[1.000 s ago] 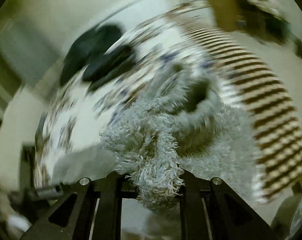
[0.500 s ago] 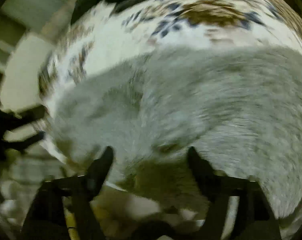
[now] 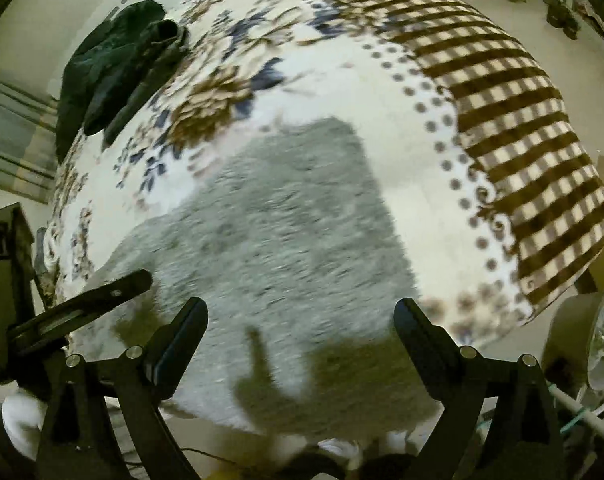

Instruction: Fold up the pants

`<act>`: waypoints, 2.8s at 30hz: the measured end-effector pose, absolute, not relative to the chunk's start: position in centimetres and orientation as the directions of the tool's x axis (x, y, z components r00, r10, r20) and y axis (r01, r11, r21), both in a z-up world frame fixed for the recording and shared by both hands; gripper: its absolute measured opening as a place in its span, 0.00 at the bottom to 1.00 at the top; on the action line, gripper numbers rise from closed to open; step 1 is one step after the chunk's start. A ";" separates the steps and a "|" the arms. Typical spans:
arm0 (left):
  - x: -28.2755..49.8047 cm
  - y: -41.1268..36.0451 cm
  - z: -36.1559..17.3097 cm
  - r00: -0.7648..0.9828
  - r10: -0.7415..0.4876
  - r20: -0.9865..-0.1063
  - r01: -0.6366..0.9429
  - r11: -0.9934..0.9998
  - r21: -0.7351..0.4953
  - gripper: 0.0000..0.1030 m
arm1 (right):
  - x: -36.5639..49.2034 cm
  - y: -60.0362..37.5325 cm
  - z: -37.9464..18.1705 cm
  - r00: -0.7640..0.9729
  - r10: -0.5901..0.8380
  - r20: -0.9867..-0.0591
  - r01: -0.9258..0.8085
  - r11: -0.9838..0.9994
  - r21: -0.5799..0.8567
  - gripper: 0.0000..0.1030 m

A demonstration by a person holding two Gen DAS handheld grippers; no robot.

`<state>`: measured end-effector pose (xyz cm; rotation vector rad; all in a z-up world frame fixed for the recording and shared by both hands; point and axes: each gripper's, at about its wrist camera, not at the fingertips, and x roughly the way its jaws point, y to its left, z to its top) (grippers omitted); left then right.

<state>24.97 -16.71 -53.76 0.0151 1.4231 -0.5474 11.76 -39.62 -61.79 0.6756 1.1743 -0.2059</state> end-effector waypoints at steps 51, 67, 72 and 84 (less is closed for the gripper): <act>21.0 -5.4 -56.0 0.061 -0.490 -0.869 -0.055 0.868 -0.493 0.60 | 16.4 -41.1 -65.4 0.230 0.204 -0.952 0.474 0.830 0.292 0.97; 17.4 19.3 -58.1 0.447 -0.275 -0.851 -0.543 0.673 -0.503 0.84 | 18.6 -32.1 -62.0 0.300 0.174 -0.938 0.343 0.898 0.276 0.99; 20.0 23.1 -60.9 0.475 -0.260 -0.841 -0.583 0.622 -0.522 0.84 | 19.6 -28.3 -62.9 0.272 0.190 -0.943 0.320 0.907 0.275 0.99; 21.0 22.5 -58.0 0.590 -0.229 -0.774 -0.450 0.703 -0.551 0.19 | 20.6 -24.6 -62.7 0.274 0.200 -0.941 0.325 0.901 0.287 0.99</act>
